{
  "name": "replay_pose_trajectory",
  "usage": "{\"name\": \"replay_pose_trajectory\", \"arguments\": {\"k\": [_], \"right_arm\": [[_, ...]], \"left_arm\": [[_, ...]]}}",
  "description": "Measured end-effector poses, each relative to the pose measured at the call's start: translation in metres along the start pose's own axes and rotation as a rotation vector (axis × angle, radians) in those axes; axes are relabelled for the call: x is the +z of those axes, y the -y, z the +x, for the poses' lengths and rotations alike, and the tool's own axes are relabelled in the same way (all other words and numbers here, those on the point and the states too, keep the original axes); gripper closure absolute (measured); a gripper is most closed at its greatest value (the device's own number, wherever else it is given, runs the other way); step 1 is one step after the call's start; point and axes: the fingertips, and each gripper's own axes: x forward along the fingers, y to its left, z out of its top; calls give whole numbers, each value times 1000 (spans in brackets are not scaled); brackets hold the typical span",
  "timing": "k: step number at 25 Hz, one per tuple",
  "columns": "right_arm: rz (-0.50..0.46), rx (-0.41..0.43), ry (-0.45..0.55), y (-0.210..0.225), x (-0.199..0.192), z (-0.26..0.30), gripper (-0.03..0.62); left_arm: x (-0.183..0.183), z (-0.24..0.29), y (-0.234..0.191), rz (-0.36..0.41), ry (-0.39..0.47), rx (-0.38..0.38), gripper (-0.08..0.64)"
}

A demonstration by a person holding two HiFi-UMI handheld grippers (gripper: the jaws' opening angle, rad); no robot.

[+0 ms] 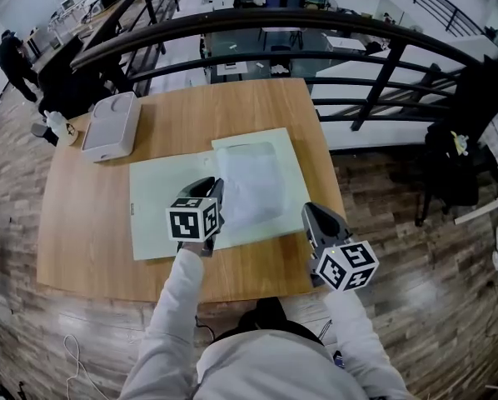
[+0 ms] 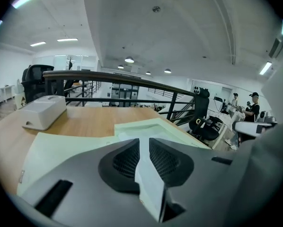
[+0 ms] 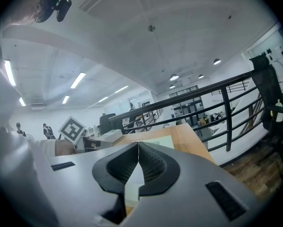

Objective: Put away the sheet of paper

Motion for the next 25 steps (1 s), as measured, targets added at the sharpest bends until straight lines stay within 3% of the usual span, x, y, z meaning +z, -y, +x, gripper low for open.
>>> {"name": "replay_pose_trajectory", "arguments": {"k": [8,13,25], "right_arm": [[-27,-21,17,-5,5,-2,565],[-42,-27,31,-10,8,-3,565],[-88,-47,45,-23,11,-9,565]], "left_arm": [[28,-40,8,48,125,6,512],[36,-64,15,48,193,-33,532],[31,-117,22,112,290,-6,541]]}}
